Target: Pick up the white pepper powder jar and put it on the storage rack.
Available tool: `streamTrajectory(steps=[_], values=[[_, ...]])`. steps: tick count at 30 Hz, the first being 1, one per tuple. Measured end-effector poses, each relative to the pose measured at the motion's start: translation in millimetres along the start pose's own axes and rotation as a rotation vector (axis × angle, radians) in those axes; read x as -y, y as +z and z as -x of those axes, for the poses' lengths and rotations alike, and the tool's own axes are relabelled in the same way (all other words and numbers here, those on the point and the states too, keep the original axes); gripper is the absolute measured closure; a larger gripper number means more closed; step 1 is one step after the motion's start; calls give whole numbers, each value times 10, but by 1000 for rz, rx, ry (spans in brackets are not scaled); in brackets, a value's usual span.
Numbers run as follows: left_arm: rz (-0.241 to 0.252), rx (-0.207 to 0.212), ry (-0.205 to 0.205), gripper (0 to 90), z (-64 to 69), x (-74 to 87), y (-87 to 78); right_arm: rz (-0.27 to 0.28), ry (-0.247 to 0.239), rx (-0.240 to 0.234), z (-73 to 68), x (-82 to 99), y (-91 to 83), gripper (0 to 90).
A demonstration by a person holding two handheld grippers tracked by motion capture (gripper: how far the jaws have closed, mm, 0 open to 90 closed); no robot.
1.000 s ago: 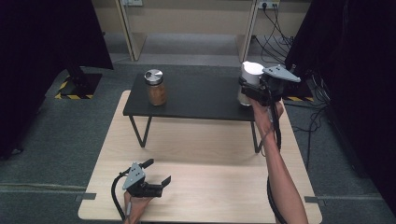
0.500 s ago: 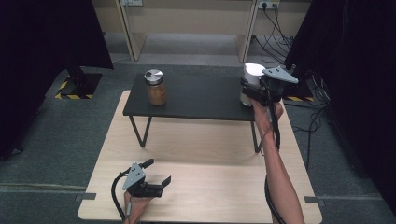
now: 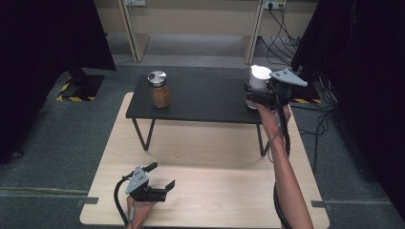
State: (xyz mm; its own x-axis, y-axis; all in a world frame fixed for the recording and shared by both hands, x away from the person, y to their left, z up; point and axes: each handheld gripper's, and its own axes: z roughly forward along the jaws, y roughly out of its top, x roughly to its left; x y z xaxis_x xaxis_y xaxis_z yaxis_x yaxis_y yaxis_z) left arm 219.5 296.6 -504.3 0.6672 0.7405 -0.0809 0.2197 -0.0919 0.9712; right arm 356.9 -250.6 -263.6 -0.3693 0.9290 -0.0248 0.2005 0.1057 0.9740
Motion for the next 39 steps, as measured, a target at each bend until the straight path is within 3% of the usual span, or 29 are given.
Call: streamTrajectory(steps=[2, 8, 23, 39], values=[[-2, 0, 0, 10, 1, -1, 0, 2, 35, -17, 44, 17, -24, 1], [-1, 1, 3, 11, 1, -1, 1, 18, 58, -67, 112, 77, -86, 1], [5, 2, -2, 7, -2, 5, -3, 58, 47, -94, 58, 286, -226, 1], [12, -6, -7, 0, 7, 11, -17, 110, 52, -147, 121, 607, -456, 1]])
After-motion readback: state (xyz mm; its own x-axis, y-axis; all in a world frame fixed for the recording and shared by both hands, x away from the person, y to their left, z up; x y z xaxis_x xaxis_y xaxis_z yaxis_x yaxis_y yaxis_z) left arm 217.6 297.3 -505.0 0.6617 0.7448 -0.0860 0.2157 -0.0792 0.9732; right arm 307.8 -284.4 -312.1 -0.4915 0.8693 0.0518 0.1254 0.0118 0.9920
